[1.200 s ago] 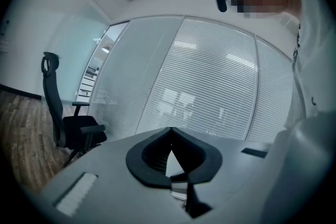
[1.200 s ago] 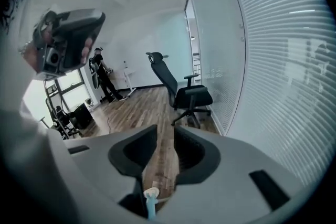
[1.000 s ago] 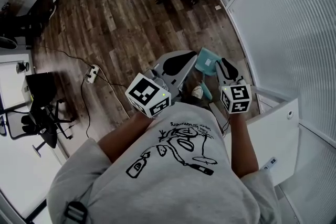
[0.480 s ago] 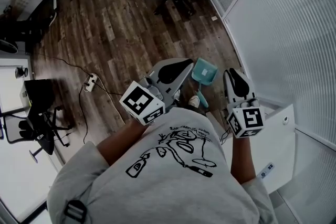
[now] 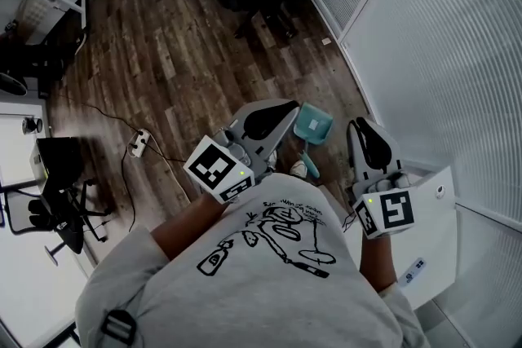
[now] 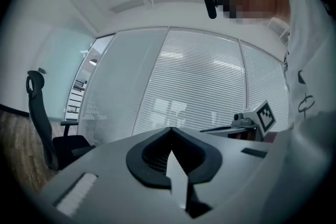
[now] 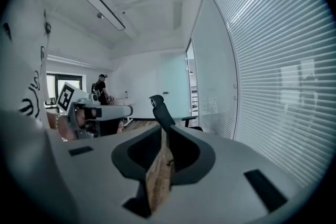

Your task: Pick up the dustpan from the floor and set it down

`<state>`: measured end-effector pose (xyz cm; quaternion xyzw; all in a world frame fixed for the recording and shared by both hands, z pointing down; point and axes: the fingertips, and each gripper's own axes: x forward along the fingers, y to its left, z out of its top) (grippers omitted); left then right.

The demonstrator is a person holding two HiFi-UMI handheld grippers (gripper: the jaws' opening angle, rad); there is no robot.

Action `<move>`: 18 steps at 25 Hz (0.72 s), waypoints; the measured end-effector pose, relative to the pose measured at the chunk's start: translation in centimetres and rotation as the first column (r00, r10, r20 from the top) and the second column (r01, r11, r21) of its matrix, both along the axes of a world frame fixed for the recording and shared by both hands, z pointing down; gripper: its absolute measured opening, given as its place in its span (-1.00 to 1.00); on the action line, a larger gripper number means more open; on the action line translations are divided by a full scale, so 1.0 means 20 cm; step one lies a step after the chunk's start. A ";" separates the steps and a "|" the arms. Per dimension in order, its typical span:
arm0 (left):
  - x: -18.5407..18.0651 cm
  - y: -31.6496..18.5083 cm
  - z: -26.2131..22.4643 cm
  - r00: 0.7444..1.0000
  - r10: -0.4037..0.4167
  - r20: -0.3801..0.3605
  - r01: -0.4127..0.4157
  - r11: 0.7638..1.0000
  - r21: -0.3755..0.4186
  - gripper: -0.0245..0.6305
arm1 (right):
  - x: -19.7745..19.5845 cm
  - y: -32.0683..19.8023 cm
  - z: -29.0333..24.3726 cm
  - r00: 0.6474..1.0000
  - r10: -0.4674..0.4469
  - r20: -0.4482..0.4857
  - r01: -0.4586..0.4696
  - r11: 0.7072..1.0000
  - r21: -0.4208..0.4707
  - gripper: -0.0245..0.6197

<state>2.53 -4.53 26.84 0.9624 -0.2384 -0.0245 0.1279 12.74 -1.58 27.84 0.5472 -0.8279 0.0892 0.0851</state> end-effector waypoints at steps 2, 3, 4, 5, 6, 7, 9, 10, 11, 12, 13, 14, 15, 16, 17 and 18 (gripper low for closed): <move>0.00 0.00 -0.03 1.000 0.004 -0.007 -0.004 1.000 0.009 -0.92 | 0.00 0.02 -0.05 1.000 0.004 -0.011 -0.004 1.000 0.018 -0.80; 0.00 0.00 -0.04 1.000 0.005 -0.010 -0.005 1.000 0.014 -0.92 | 0.00 0.03 -0.07 1.000 0.009 -0.013 -0.008 1.000 0.027 -0.80; 0.00 0.00 -0.05 1.000 0.005 -0.014 -0.005 1.000 0.016 -0.92 | 0.00 0.03 -0.09 1.000 0.014 -0.012 -0.014 0.999 0.037 -0.80; -0.01 0.00 -0.06 1.000 0.005 -0.018 -0.005 1.000 0.017 -0.92 | 0.00 0.03 -0.11 1.000 0.020 -0.012 -0.019 0.999 0.047 -0.80; -0.01 0.00 -0.08 1.000 0.006 -0.022 -0.005 1.000 0.018 -0.92 | -0.01 0.04 -0.13 1.000 0.024 -0.013 -0.024 0.998 0.057 -0.81; -0.01 0.00 -0.10 1.000 0.007 -0.028 -0.006 1.000 0.021 -0.92 | -0.01 0.04 -0.15 1.000 0.027 -0.016 -0.026 0.998 0.064 -0.81; -0.01 0.01 -0.13 0.999 0.010 -0.035 -0.008 0.999 0.034 -0.92 | -0.01 0.06 -0.18 0.999 0.030 -0.025 -0.028 0.997 0.074 -0.82; 0.00 0.01 -0.15 0.999 0.011 -0.036 -0.010 0.999 0.040 -0.92 | -0.02 0.06 -0.18 0.999 0.031 -0.029 -0.029 0.997 0.077 -0.82; 0.00 0.01 -0.16 0.999 0.013 -0.035 -0.011 0.999 0.045 -0.92 | -0.02 0.06 -0.19 0.999 0.032 -0.030 -0.030 0.996 0.083 -0.82; 0.00 0.01 -0.16 0.999 0.015 -0.034 -0.013 0.999 0.049 -0.92 | -0.02 0.06 -0.21 0.999 0.034 -0.029 -0.031 0.995 0.090 -0.82; 0.01 0.00 -0.17 0.999 0.017 -0.033 -0.015 0.999 0.051 -0.92 | -0.02 0.05 -0.22 0.999 0.037 -0.026 -0.034 0.995 0.097 -0.82; 0.01 0.00 -0.18 0.999 0.019 -0.033 -0.017 0.998 0.053 -0.92 | -0.02 0.05 -0.23 0.999 0.041 -0.021 -0.038 0.994 0.102 -0.82; 0.01 -0.01 -0.18 0.999 0.021 -0.034 -0.019 0.998 0.054 -0.92 | -0.02 0.04 -0.23 0.999 0.045 -0.016 -0.043 0.994 0.102 -0.82; 0.01 -0.01 -0.19 0.999 0.022 -0.035 -0.020 0.998 0.055 -0.92 | -0.02 0.03 -0.23 0.999 0.049 -0.014 -0.047 0.994 0.100 -0.82; 0.01 -0.01 -0.20 0.999 0.024 -0.037 -0.021 0.998 0.057 -0.92 | -0.02 0.03 -0.23 0.999 0.051 -0.014 -0.050 0.994 0.096 -0.82; 0.02 -0.01 -0.20 0.999 0.025 -0.038 -0.023 0.998 0.059 -0.92 | -0.02 0.03 -0.23 0.998 0.054 -0.015 -0.052 0.994 0.094 -0.82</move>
